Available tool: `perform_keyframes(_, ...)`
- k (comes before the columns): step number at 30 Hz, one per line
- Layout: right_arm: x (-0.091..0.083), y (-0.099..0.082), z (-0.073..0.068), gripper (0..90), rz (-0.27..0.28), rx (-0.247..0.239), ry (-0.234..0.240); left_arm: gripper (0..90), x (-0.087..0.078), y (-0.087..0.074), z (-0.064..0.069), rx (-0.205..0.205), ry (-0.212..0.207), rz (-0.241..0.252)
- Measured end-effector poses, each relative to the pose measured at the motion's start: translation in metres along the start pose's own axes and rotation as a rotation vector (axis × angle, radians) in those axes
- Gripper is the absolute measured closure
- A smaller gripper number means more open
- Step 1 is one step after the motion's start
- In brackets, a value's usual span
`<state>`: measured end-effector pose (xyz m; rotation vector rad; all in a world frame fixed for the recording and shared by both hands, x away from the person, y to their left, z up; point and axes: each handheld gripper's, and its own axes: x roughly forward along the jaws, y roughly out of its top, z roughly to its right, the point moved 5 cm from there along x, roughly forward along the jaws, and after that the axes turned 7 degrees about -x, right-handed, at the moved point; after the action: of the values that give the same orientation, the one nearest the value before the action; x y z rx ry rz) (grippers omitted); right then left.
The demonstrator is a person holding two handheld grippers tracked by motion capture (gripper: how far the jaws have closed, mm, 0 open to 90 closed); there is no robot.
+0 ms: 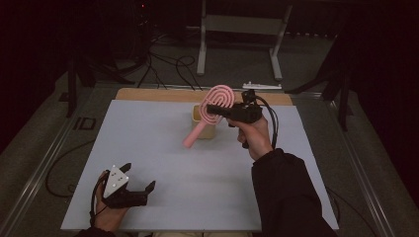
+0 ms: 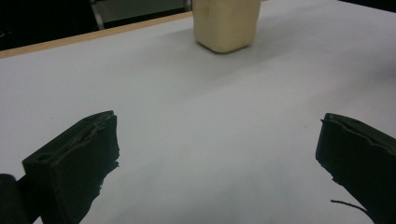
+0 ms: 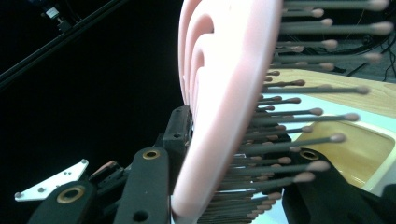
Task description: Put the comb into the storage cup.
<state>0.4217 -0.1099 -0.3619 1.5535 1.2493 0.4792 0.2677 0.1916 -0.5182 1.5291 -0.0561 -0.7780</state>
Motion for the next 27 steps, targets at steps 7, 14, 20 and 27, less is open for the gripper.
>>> perform_keyframes(7, 0.000, 0.004, 0.003, 64.0, 0.006, 0.008, -0.006, 0.0, -0.001, 0.001, -0.001, -0.001, 0.006, 0.006)
perform_keyframes(14, 0.001, 0.009, 0.005, 64.0, 0.012, 0.006, -0.014, 0.0, 0.000, 0.000, -0.001, -0.002, 0.005, 0.004)
perform_keyframes(20, 0.002, 0.012, 0.007, 64.0, 0.015, 0.007, -0.024, 0.0, -0.001, 0.000, -0.001, 0.000, 0.007, 0.004)
perform_keyframes(27, 0.002, 0.013, 0.011, 64.0, 0.027, 0.021, -0.034, 0.0, -0.001, 0.000, -0.002, -0.002, 0.011, 0.007)
